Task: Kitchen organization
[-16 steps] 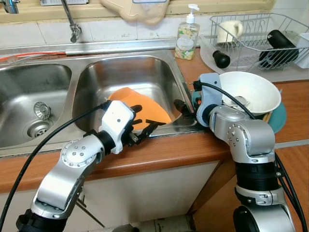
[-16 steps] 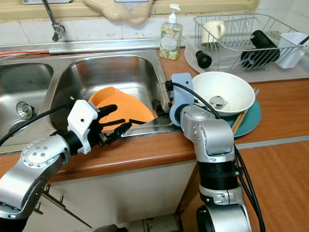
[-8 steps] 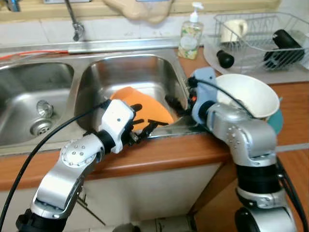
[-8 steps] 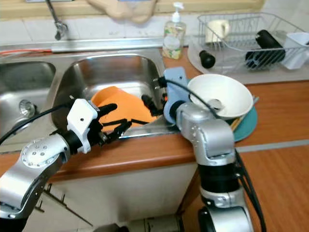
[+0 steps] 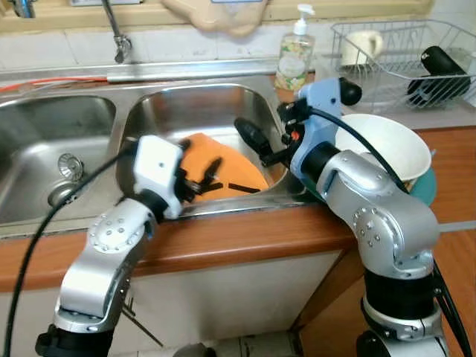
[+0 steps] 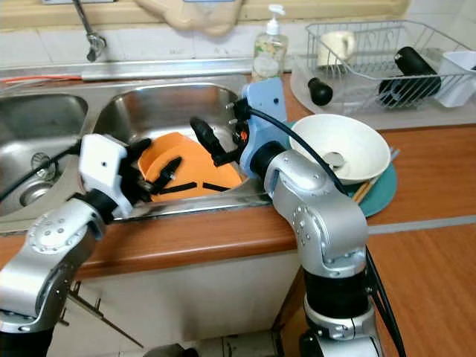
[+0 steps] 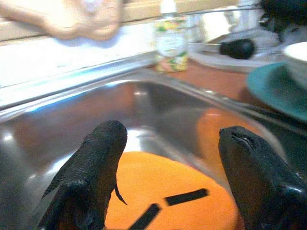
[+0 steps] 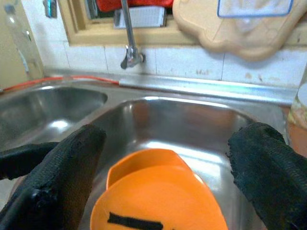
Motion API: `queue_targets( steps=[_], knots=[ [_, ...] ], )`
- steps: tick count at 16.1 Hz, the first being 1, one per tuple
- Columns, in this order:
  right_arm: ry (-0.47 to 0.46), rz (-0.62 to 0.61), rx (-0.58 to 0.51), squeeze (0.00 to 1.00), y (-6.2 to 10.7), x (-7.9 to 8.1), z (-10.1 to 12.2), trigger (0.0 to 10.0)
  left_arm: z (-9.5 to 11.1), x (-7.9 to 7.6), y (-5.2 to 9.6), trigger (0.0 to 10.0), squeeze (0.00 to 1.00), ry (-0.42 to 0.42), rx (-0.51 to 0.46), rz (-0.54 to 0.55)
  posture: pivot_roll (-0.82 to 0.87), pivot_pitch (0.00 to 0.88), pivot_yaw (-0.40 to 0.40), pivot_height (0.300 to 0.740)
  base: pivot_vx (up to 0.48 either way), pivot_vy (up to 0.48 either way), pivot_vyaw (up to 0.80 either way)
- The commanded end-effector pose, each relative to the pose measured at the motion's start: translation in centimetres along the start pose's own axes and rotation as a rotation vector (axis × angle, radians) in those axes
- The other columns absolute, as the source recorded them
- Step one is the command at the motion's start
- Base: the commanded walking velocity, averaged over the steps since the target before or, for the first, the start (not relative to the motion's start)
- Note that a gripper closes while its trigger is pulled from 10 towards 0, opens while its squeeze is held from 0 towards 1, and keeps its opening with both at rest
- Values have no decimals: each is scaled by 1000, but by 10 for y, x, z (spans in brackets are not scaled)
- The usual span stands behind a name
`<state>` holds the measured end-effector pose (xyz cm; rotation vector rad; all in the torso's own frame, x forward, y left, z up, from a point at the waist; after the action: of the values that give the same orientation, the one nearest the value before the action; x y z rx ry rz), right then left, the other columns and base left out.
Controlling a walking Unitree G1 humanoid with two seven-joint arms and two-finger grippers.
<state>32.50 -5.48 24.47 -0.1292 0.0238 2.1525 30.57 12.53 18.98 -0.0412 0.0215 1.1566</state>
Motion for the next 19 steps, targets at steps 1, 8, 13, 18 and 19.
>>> queue_targets(
  steps=[1,8,13,18,19],
  knots=[
    [2,-6,-44,1000,4,6,6,10000,3,8,2,10000,0,8,-15,74,-39,12,43,740,0,0,0],
    [-70,-74,-109,1000,27,3,3,10000,17,8,-1,10000,0,29,-99,131,-47,2,52,740,0,206,-408],
    [60,-98,-281,1000,30,1,25,10000,17,8,-4,10000,0,11,-94,154,-50,1,55,740,0,-241,-400],
    [41,-241,-307,1000,37,-17,30,10000,14,10,-5,10000,0,-2,-82,175,-53,18,47,740,0,0,0],
    [38,-342,-288,1000,43,-34,25,10000,13,11,-7,10000,0,2,-83,177,-53,18,47,740,0,0,0]
  ],
)
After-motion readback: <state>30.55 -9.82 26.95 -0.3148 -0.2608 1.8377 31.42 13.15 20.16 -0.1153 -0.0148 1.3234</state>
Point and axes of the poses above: a point about 5 cm out from each wrist's last joint towards the gripper, its own y axis pointing back from the gripper into the wrist, its own z axis along the axis of the wrist's last joint, x = y × z, the point moved 4 cm from there along -y, pointing out of the wrist towards the gripper, and after that the axes turned 10 degrees about y, right-handed, at the moved point
